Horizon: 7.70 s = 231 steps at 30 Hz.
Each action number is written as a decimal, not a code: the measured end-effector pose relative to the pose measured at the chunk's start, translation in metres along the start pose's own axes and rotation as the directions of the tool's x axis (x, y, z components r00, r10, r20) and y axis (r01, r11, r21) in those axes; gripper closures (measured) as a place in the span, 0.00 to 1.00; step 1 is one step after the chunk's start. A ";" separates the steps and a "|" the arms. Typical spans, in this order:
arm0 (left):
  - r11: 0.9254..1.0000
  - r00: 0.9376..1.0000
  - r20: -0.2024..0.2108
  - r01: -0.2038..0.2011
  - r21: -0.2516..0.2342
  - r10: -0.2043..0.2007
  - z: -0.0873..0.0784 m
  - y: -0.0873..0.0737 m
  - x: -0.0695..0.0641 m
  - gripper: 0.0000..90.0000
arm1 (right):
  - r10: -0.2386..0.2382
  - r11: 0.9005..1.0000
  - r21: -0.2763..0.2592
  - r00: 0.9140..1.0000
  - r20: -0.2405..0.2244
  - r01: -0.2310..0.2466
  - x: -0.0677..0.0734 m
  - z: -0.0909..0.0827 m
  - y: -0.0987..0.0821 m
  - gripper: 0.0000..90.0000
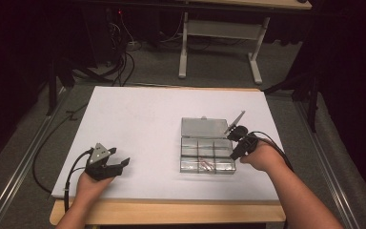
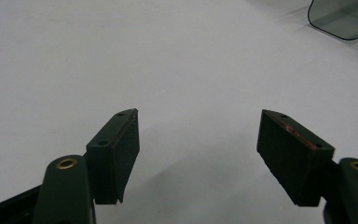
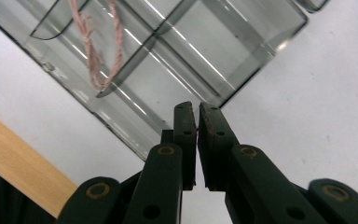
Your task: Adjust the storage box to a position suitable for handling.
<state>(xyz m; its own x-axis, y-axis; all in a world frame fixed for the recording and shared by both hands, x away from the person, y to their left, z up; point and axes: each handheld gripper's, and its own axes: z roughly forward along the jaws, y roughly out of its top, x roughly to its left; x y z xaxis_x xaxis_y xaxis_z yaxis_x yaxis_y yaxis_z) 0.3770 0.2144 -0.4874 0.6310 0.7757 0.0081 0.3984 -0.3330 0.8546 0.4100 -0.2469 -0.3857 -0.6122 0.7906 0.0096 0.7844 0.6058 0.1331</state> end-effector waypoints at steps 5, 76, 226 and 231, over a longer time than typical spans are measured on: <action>1.000 1.000 0.000 0.000 0.000 0.000 0.000 0.000 0.000 0.34 | 0.009 1.000 0.001 1.000 0.005 -0.009 -0.007 0.002 -0.007 0.96; 0.999 0.999 -0.011 0.042 -0.016 -0.042 -0.001 -0.001 0.003 0.38 | 0.239 0.775 -0.610 0.970 0.042 -0.165 -0.019 0.066 -0.112 0.84; 0.988 0.986 0.101 0.123 0.089 -0.132 0.190 0.123 -0.076 1.00 | 0.198 0.739 -0.665 0.978 0.063 -0.107 -0.079 0.089 0.002 1.00; 0.989 0.986 0.098 0.127 0.079 -0.134 0.189 0.124 -0.076 1.00 | 0.198 0.735 -0.670 0.978 0.063 -0.106 -0.079 0.088 0.003 1.00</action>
<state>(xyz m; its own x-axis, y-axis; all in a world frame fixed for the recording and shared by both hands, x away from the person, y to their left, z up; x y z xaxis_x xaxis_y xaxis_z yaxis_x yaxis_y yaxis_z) 0.5041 0.0131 -0.4801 0.6338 0.7572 -0.1578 0.5266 -0.2730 0.8050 0.4690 -0.2998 -0.4734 -0.4377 0.8987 -0.0264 0.5748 0.3022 0.7604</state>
